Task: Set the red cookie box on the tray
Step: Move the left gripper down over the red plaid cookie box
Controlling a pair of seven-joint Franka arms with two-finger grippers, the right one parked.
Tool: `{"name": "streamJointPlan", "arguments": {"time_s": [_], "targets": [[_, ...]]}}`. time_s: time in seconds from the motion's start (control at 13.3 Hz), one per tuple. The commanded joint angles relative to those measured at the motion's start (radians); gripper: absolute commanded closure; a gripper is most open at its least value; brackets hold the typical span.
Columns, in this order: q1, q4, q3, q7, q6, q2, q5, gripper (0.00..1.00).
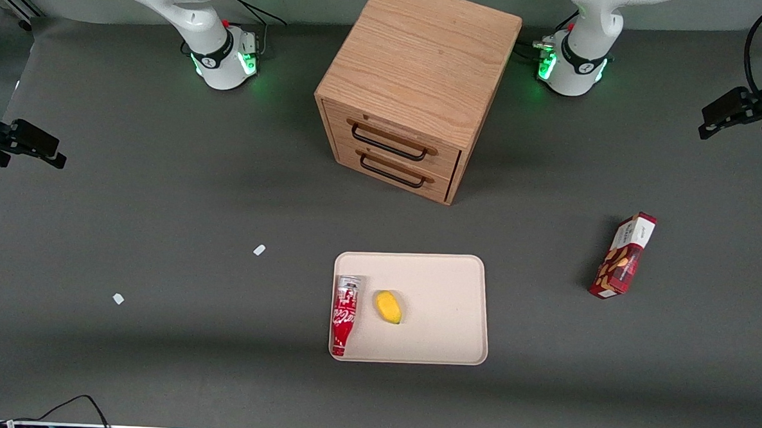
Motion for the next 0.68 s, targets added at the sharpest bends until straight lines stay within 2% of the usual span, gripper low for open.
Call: {"name": "streamJointPlan", "arguments": {"time_s": [0.0,0.38,0.6], "targets": [[-0.014,-0.053,0.007,0.051,0.095,0.049,0.015,0.00],[-0.034,-0.074,0.031,0.247,0.259,0.233,0.020,0.00],[-0.039,-0.094,0.051,0.331,0.388,0.356,0.055,0.00]]}}
